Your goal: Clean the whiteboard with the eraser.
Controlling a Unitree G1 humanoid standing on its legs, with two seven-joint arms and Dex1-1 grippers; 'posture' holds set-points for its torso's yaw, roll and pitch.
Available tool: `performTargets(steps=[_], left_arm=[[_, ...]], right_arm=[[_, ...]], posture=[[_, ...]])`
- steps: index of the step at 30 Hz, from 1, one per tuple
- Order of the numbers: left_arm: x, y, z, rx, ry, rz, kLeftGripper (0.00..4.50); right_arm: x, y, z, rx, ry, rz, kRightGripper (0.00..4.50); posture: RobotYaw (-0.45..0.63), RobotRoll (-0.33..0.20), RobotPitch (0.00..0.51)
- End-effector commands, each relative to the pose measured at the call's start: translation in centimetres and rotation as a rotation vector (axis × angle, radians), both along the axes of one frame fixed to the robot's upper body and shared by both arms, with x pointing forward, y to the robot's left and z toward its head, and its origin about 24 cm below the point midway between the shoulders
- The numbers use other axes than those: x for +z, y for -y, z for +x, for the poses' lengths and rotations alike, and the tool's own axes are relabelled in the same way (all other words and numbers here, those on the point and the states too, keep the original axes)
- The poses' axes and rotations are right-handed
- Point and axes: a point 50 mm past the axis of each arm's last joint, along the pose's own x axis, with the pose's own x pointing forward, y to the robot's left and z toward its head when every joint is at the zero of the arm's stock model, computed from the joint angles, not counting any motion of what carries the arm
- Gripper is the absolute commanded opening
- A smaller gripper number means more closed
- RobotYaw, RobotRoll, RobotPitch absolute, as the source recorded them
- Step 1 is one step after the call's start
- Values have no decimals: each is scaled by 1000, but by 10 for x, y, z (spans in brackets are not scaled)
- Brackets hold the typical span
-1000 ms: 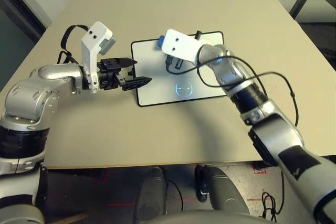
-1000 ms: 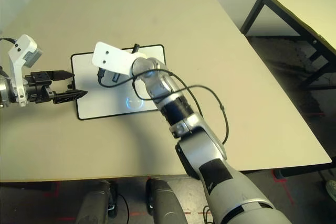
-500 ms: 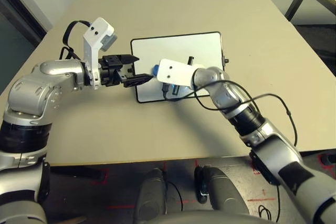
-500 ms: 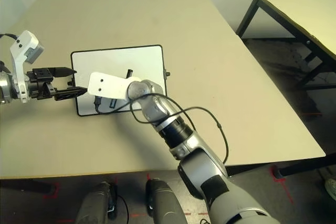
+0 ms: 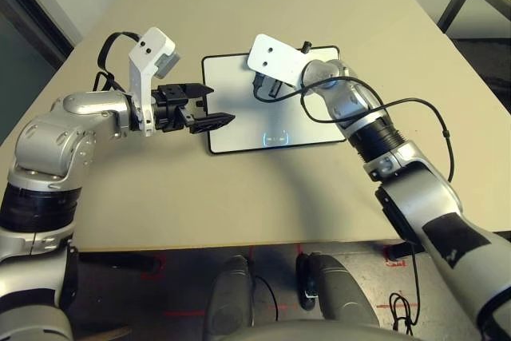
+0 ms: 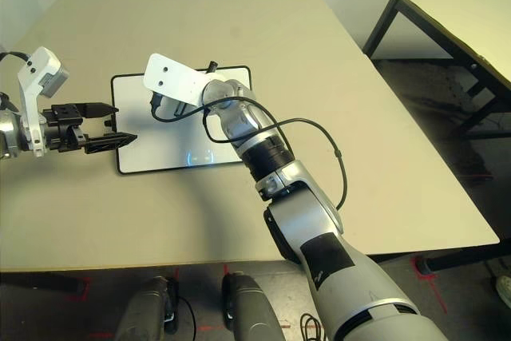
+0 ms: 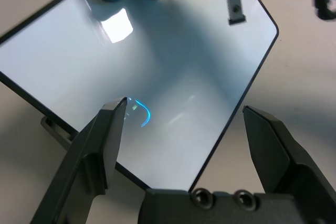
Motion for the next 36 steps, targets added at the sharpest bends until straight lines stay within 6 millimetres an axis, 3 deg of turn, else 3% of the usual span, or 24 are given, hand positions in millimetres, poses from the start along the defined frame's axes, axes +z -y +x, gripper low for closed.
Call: performTargets(steps=[1,7,12,16,23,30,36], left_arm=[[-2,3,-1,-18,-11,15,4500],[-2,4,0,-22,-10,15,4500],[-2,5,1,-26,-10,15,4500],[-2,5,2,-29,-11,14,4500],[-2,7,2,-35,-12,10,4500],[-2,5,3,-23,-2,1,4500],[3,2,11,49,78,-63,4500]], right_arm=[[-38,9,-13,-15,-147,-75,81],[-53,11,-37,23,-205,-107,81],[-52,20,-28,-33,-209,-109,81],[-22,37,2,-159,-135,-51,79],[0,59,26,-272,-80,-15,79],[-6,62,20,-253,-108,-9,79],[41,57,2,-193,-73,179,79]], posture=[[2,0,144],[-6,0,142],[-10,0,143],[-11,0,145],[-11,0,148],[-8,0,151],[-8,0,151]])
